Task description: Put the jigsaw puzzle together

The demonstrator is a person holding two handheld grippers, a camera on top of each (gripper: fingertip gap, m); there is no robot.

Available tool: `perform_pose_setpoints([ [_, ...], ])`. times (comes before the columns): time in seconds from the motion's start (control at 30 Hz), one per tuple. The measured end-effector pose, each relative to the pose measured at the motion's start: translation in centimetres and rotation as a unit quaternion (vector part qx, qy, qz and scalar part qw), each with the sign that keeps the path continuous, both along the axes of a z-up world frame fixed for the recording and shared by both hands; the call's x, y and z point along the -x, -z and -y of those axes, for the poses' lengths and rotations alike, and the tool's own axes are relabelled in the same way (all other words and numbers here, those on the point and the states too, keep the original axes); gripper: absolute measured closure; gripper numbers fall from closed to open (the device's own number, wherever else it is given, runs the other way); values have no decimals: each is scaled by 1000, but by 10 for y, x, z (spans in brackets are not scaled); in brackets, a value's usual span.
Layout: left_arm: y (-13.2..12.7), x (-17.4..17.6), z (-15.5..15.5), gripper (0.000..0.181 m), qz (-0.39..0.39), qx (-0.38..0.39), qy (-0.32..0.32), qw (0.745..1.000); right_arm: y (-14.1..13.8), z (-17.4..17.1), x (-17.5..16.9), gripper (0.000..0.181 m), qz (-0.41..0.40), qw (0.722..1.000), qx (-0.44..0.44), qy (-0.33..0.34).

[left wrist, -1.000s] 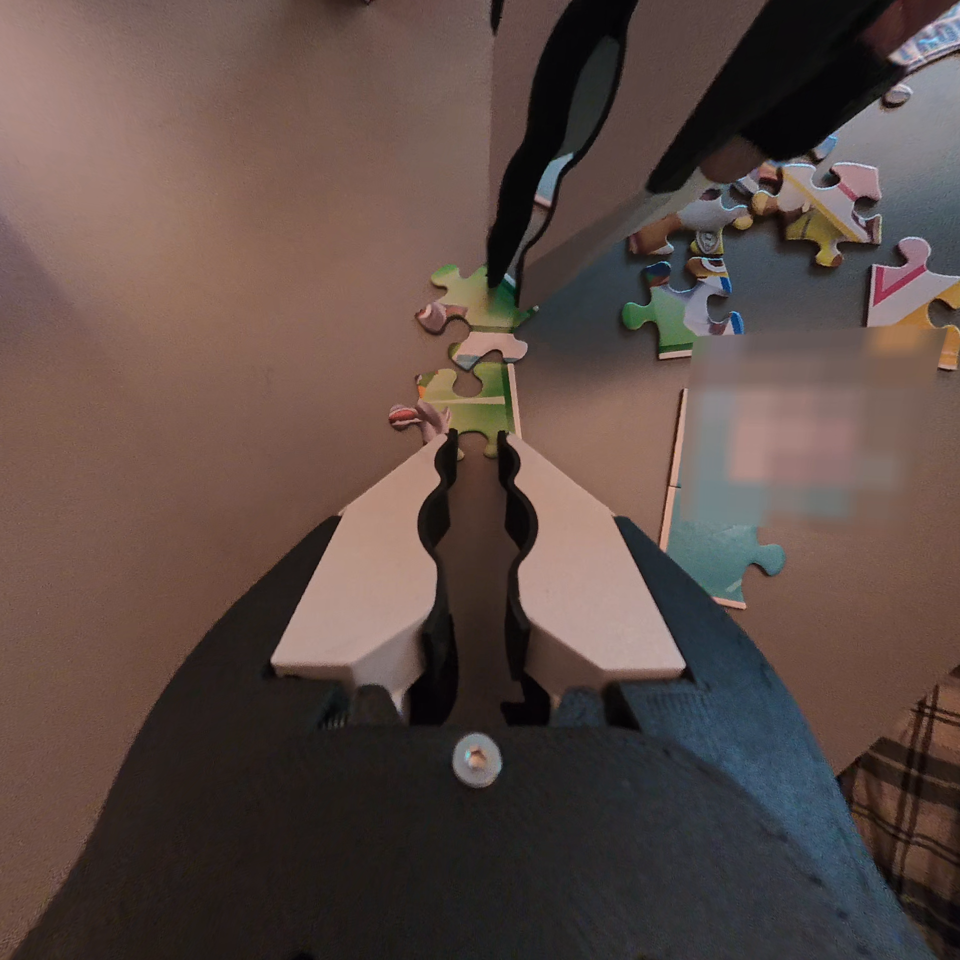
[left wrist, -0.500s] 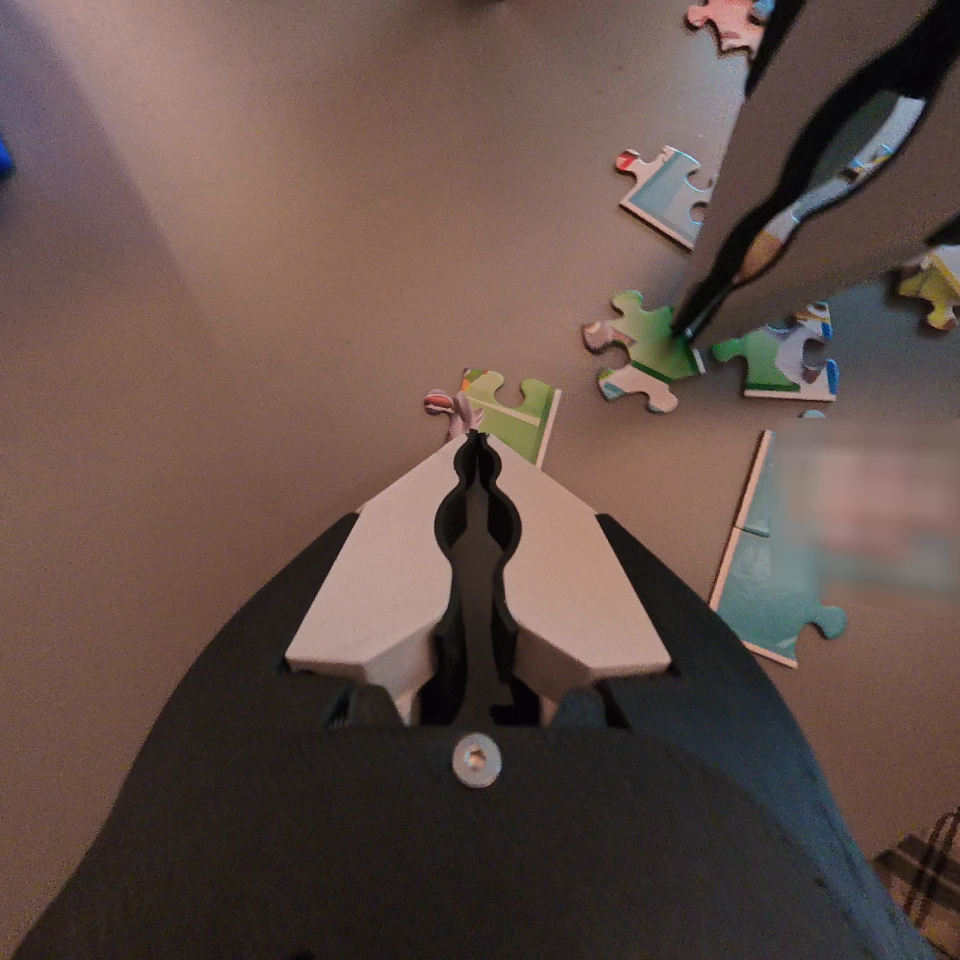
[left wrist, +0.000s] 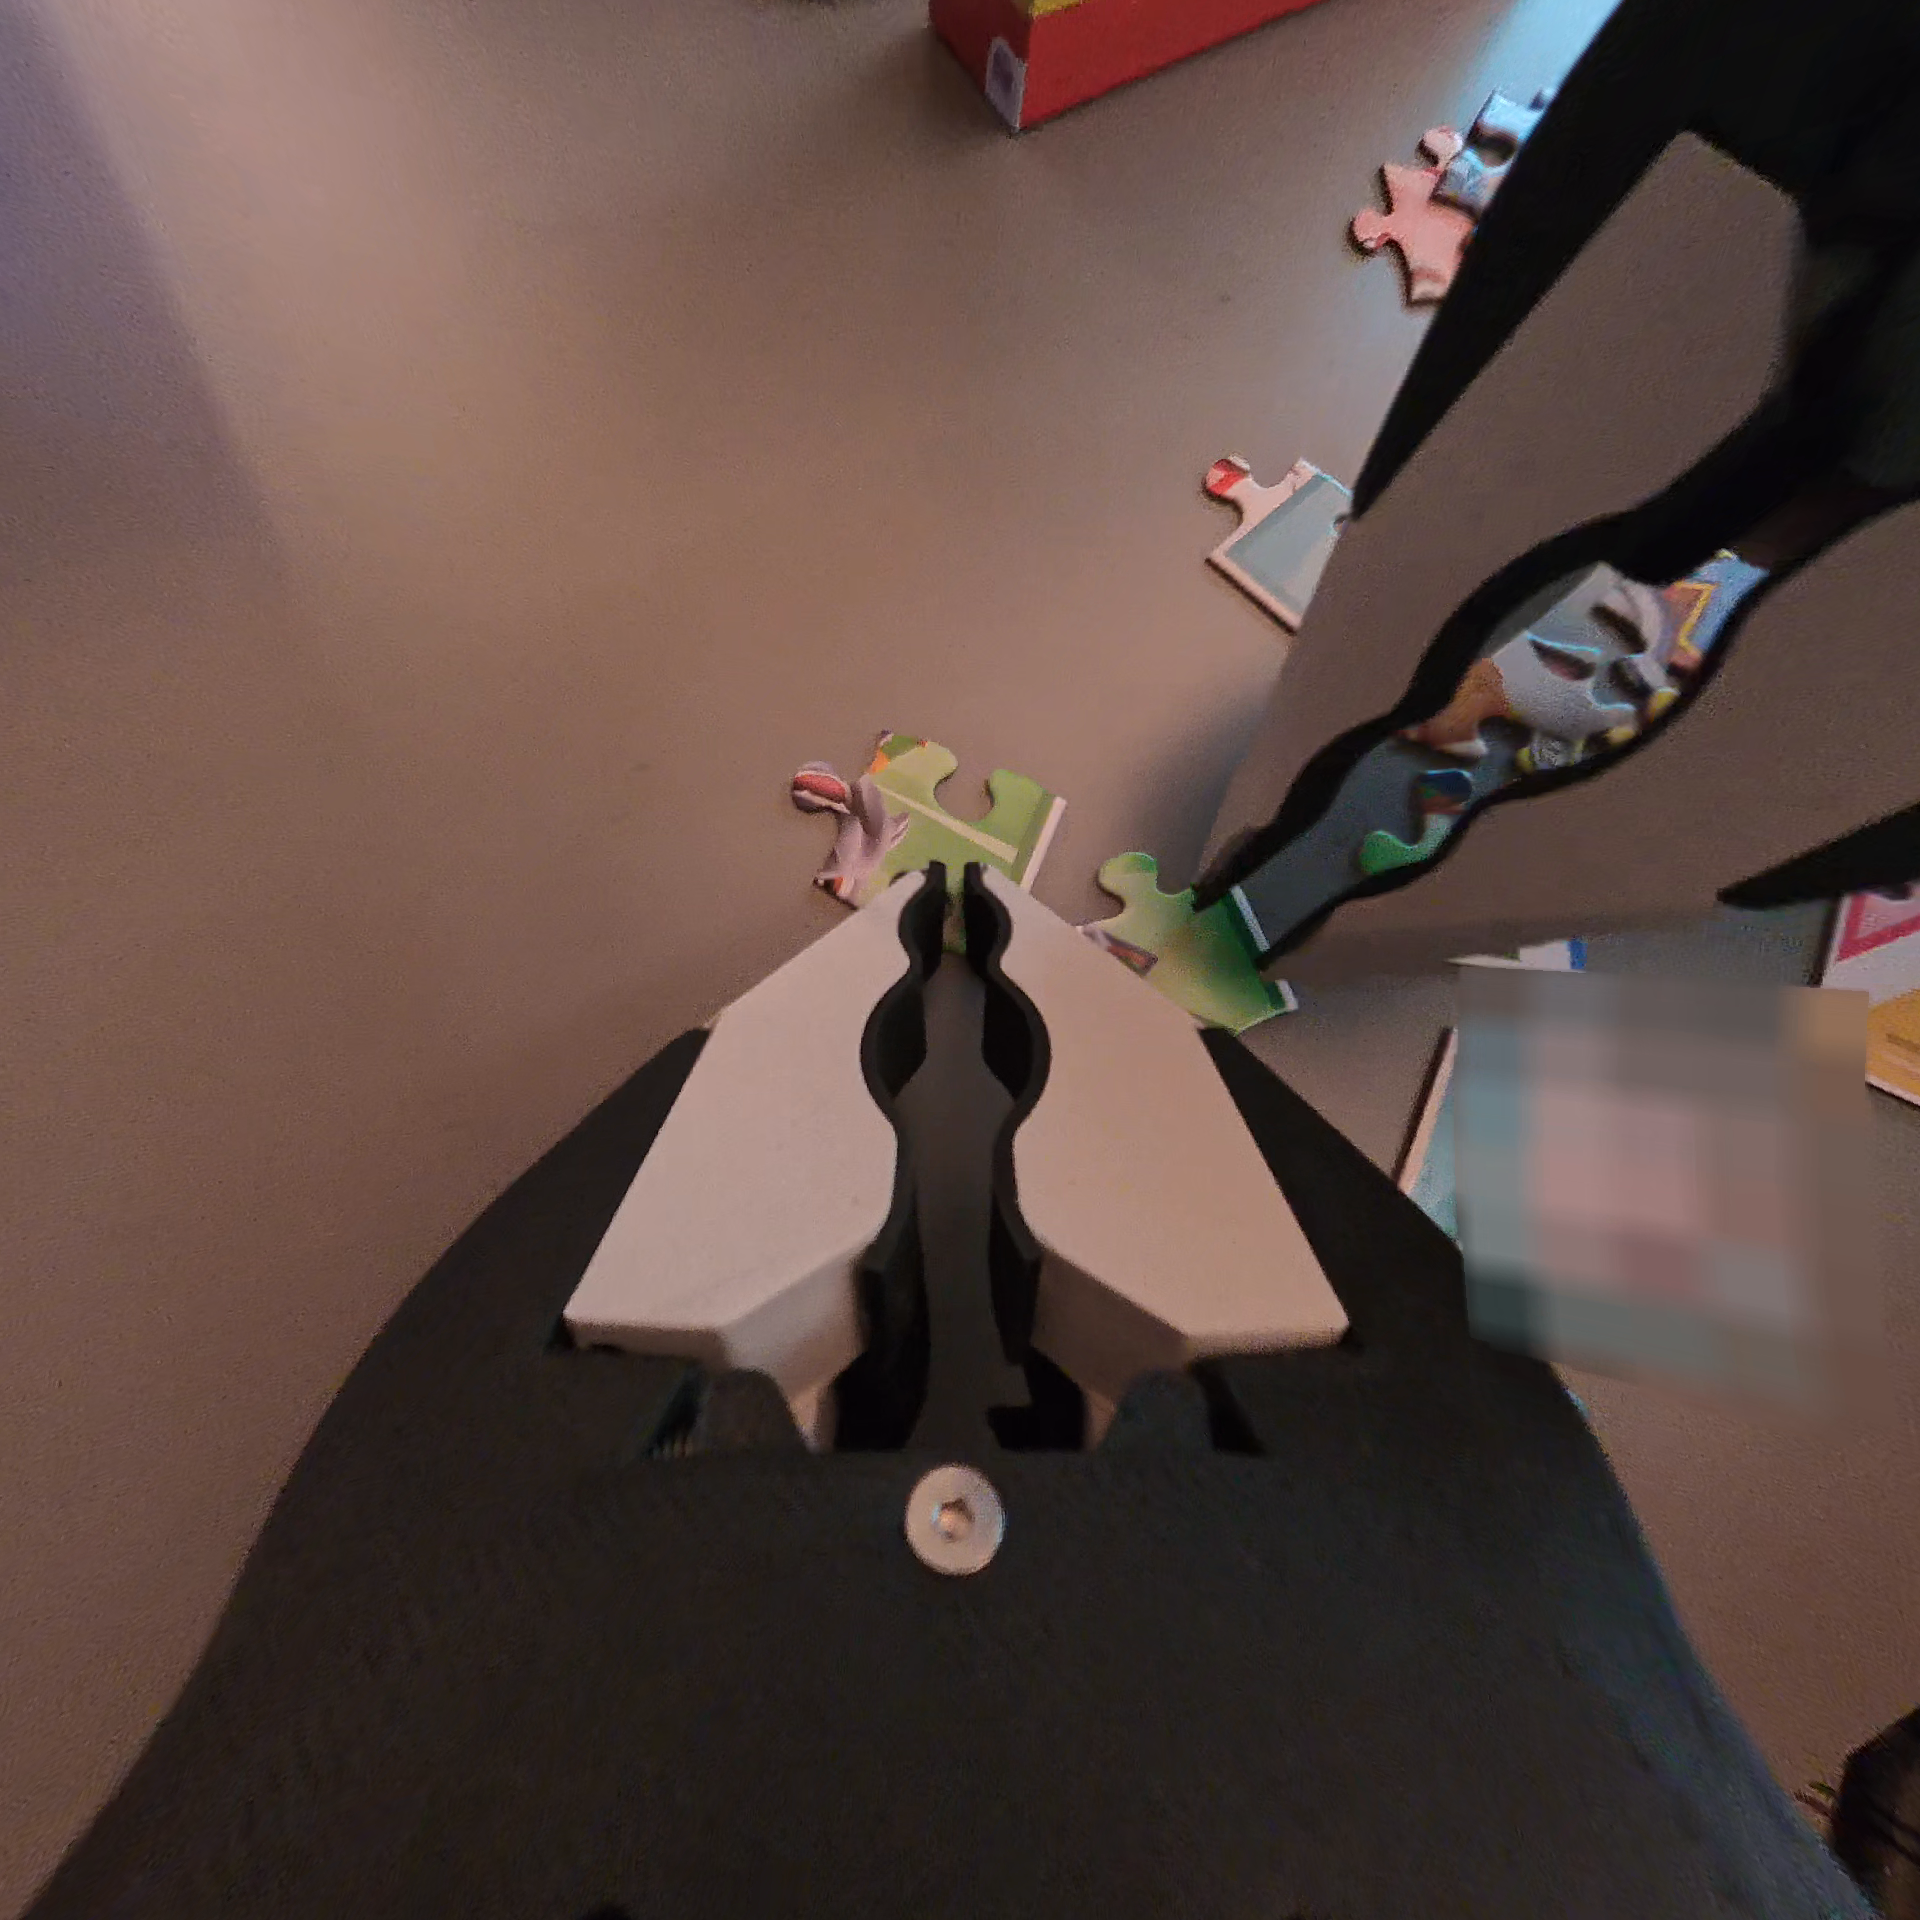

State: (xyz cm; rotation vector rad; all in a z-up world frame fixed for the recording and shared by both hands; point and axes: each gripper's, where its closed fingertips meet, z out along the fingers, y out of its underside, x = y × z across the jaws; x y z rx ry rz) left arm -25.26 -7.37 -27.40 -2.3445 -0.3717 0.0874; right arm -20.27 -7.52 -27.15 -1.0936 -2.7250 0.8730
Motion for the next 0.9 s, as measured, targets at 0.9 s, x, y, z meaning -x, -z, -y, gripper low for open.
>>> perform_pose_setpoints([
  [0.9,-2,-20,-20,177,60,-7,113,992,4,-51,58,181,-54,992,-81,76],
])
